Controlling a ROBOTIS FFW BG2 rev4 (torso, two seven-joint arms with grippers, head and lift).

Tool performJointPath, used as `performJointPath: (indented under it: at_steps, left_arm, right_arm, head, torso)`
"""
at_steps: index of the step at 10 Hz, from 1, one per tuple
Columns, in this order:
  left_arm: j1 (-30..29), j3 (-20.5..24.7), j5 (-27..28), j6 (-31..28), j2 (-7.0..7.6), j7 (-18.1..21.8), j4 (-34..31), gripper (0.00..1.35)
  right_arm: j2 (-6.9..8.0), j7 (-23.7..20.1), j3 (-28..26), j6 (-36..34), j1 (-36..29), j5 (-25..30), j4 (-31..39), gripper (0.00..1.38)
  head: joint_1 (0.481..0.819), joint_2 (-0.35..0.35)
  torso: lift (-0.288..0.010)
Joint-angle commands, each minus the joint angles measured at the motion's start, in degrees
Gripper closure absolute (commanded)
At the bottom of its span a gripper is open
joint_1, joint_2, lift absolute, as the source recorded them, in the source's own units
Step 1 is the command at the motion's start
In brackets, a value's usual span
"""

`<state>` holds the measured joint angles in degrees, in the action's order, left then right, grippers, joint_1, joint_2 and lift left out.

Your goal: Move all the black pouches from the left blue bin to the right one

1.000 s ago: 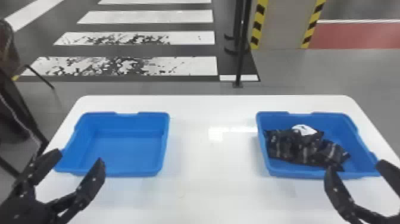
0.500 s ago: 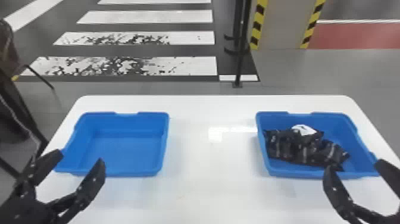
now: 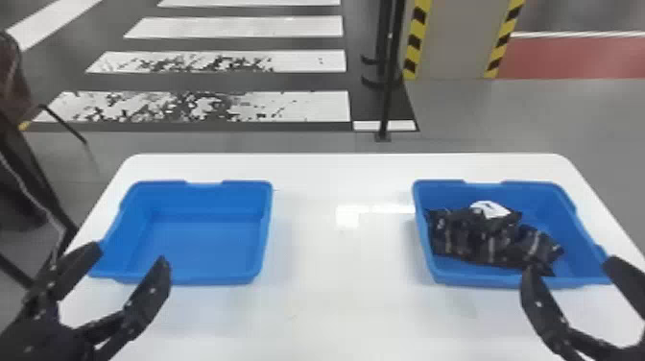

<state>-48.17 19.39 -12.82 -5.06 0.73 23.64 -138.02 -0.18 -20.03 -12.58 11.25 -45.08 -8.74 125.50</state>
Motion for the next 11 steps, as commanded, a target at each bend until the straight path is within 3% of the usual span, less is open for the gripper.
performJointPath:
  at_steps: [1,11]
  left_arm:
    - [0.1,-0.1,0.0,-0.1,0.06,0.0,0.0,0.22]
    - [0.6,-0.4,-0.4,-0.3,0.14,0.0,0.4,0.22]
  right_arm:
    - [0.23,0.0,0.5,0.0,0.1,-0.3,-0.1,0.12]
    - [0.23,0.0,1.0,0.1,0.5,-1.2,-0.8,0.12]
  head:
    - [0.695,0.035]
    - [0.695,0.040]
  torso:
    - [-0.140]
    - [-0.140]
